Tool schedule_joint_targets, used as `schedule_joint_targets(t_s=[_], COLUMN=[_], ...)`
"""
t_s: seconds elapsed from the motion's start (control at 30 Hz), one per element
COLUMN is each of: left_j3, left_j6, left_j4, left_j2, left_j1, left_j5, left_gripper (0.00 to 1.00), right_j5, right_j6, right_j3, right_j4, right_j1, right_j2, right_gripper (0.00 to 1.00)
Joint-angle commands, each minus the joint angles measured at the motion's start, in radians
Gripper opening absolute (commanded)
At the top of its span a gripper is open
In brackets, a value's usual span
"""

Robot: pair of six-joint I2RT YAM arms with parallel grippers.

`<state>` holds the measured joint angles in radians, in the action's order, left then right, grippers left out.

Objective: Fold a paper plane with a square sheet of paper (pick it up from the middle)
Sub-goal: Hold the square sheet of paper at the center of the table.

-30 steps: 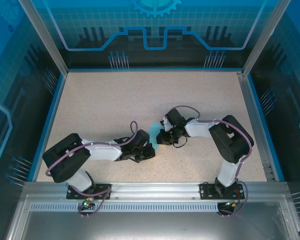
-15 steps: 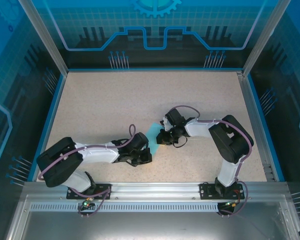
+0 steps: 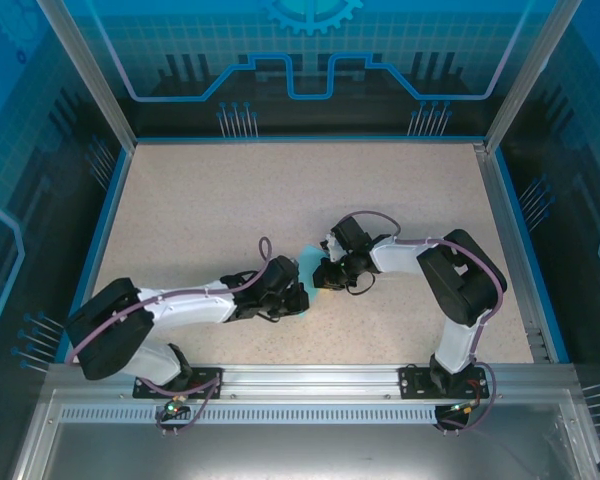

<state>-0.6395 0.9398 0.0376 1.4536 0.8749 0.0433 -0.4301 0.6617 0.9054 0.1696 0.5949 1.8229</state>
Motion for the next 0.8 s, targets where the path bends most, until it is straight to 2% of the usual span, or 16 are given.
schedule_joint_targets(t_s=[0.0,0.27,0.57,0.77], left_j3=[-0.022,0.027,0.067,0.057], left_j6=[-0.018,0.016,0.041,0.047], left_j4=[-0.005,-0.014,0.022,0.042], left_j2=[0.053,0.089,0.083,0.095], left_j1=[-0.005,-0.005,-0.005,-0.005], left_j5=[-0.009,0.018,0.021,0.018], left_gripper=[0.07,0.07,0.05,0.05], right_j5=[0.102,0.095,0.043,0.032], right_j6=[-0.008,-0.014,-0.066,-0.048], right_j3=[-0.032,-0.032,0.01,-0.02], right_j4=[0.062,0.061,0.006,-0.024], right_j1=[0.002,0.002,0.062,0.087], right_j2=[0.09,0.084,-0.07,-0.048], right_gripper=[0.13,0.13,0.13,0.13])
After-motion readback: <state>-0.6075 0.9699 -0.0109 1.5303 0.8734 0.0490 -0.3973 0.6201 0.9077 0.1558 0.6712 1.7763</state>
